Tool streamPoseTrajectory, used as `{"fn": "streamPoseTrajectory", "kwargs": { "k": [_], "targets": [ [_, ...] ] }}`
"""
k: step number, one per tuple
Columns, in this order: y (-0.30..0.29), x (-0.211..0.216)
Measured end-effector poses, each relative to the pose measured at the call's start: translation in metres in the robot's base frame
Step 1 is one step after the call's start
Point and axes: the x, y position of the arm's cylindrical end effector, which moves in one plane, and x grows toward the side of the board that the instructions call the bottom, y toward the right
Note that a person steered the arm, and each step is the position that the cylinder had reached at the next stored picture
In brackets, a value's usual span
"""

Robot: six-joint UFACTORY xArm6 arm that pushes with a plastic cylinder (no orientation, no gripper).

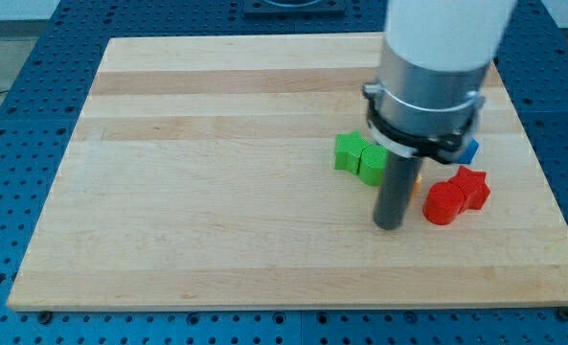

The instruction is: Push the blue triangle into blue cube

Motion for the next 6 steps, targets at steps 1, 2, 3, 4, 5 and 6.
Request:
{"fn": "streamPoseTrajectory", "kwargs": {
  "k": [1,2,3,4,5,6],
  "targets": [
    [0.056,0.027],
    [0.131,0.019],
    [0.171,-0.029],
    [0.158,-0.073],
    [0.110,-0.087],
    [0.073,-0.087]
  ]
}}
